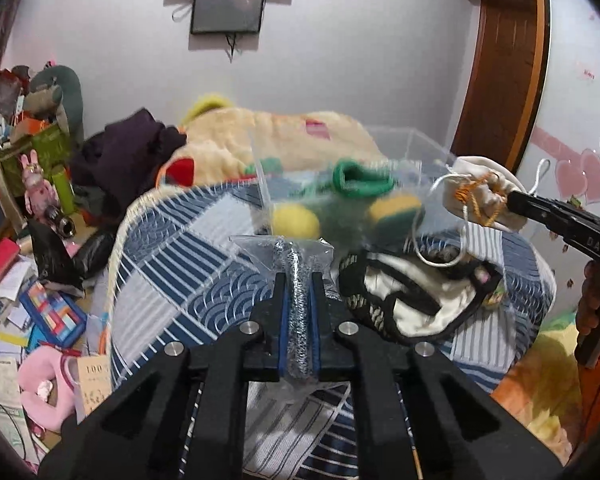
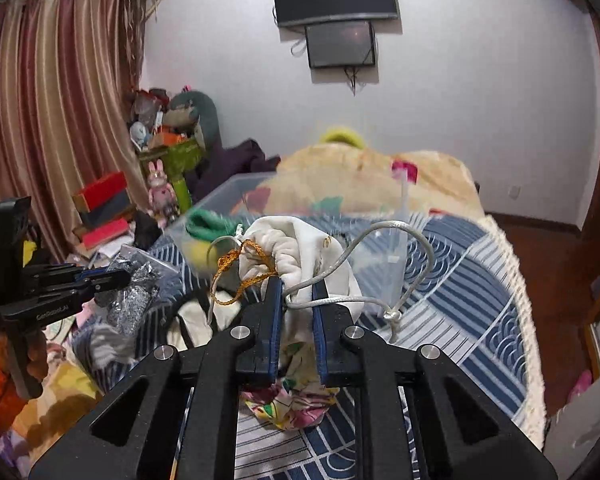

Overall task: Organize soft objects
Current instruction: 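Grasp the silver sparkly sock with the left tool while the right tool grasps the white drawstring pouch, then drop the silver sock into the clear box with the left tool while the right tool drops the pouch in, then grasp the black-and-white cloth with the left tool while the right tool grasps the floral scrunchie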

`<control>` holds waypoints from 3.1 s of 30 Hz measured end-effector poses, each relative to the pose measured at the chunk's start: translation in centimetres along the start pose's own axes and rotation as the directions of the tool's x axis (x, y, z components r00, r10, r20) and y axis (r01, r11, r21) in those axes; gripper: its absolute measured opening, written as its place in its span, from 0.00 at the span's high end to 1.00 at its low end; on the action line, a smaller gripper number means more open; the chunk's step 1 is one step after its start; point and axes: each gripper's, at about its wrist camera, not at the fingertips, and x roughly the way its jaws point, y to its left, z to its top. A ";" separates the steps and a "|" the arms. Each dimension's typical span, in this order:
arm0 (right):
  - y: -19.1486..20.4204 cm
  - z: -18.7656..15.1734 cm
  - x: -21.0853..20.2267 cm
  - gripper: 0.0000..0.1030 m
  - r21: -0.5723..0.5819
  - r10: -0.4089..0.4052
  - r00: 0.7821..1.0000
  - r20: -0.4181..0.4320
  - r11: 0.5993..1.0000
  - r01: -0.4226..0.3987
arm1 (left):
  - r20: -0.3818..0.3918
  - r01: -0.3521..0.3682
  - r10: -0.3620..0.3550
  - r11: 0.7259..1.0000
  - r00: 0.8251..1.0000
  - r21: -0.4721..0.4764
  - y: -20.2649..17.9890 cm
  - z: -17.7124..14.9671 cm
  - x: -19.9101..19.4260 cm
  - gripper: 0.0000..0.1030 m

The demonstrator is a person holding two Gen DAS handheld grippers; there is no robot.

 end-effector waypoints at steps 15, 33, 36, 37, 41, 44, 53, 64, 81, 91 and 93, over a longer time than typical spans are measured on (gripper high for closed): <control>0.8 4.5 -1.1 0.88 -0.034 -0.018 0.991 0.132 0.999 0.023 | 0.166 0.016 -0.017 1.000 0.986 0.010 -0.6 7.3 -1.0 0.92; 1.0 6.6 6.0 0.88 -0.065 -0.069 0.998 0.013 0.995 0.069 | 0.105 -0.073 0.064 0.994 0.992 0.078 -2.2 10.8 8.4 0.92; 1.2 6.3 7.5 0.88 -0.067 -0.060 0.998 -0.028 0.996 0.058 | 0.077 -0.067 0.062 0.996 0.995 0.062 -2.0 10.5 9.8 0.92; 1.1 6.2 8.0 0.88 -0.068 -0.058 0.997 -0.041 0.996 0.055 | 0.064 -0.063 0.059 0.997 0.996 0.054 -1.8 10.4 10.3 0.92; 0.9 5.6 9.8 0.88 -0.064 -0.050 0.994 -0.099 0.997 0.044 | 0.007 -0.052 0.052 0.998 0.999 0.027 -1.1 10.1 12.2 0.92; 0.8 5.1 10.8 0.88 -0.062 -0.049 0.989 -0.138 0.997 0.041 | -0.028 -0.035 0.035 0.999 0.999 0.004 -0.7 9.9 13.1 0.92; 0.0 4.8 11.6 0.76 -0.038 -0.032 0.976 -0.214 0.999 0.024 | -0.044 -0.053 0.053 0.999 0.998 0.001 -0.3 9.1 13.1 0.89; -0.7 4.4 5.8 0.29 -0.008 -0.004 0.994 -0.108 1.000 0.004 | -0.030 -0.022 0.022 1.000 0.999 0.015 -0.6 8.2 9.5 0.64; -0.7 -0.1 2.2 0.17 -0.022 -0.062 0.996 -0.067 0.998 0.061 | 0.010 0.019 -0.020 0.994 1.000 0.109 -4.8 2.9 3.8 0.13; -2.0 -5.2 2.2 0.17 0.034 -0.031 0.984 -0.175 0.999 0.037 | -0.136 0.074 -0.062 0.994 0.989 0.084 -5.5 -1.8 7.6 0.23; -1.8 -5.7 2.4 0.18 0.032 -0.014 0.981 -0.193 0.999 0.021 | -0.141 0.070 -0.057 0.993 0.988 0.096 -5.9 -2.3 8.0 0.50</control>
